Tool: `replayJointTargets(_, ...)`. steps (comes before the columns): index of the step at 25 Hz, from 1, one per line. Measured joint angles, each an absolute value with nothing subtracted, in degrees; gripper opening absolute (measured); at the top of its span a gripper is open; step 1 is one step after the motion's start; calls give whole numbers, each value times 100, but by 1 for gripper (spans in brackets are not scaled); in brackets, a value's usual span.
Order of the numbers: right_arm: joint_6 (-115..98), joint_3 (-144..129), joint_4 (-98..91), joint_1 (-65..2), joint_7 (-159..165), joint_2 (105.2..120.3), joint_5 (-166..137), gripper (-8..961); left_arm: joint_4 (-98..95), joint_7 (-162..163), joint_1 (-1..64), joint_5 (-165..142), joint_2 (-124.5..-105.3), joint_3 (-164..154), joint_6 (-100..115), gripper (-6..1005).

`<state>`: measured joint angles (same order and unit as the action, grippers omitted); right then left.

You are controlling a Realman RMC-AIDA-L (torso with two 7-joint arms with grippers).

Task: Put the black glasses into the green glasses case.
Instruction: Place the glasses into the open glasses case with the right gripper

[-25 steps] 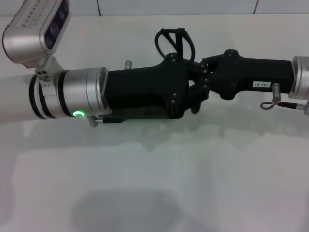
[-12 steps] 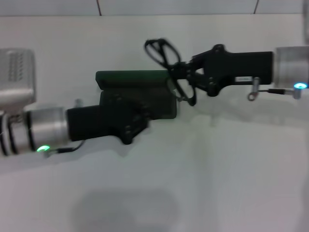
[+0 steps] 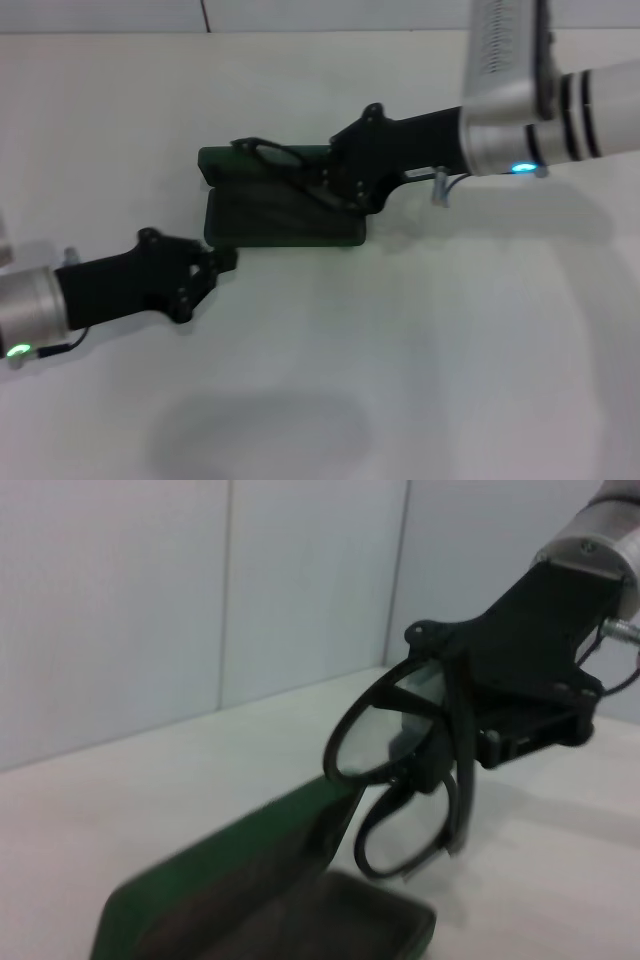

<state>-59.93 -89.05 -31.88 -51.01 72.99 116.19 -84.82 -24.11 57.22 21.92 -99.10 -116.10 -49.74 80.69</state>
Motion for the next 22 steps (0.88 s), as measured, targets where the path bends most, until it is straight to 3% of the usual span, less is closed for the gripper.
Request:
replayJointTargets(6,-5210,-9889,-3362,-5251,7338,11619,-8164,88,-2490,5761,1930,-9977,-11479,-5009,8066,49)
replayJointTargets(22,-4366,-10513,-3424,-5170,7381,11619,-8077,90,-2567,5783,1951,-10020,-11498,-5020,8119,53)
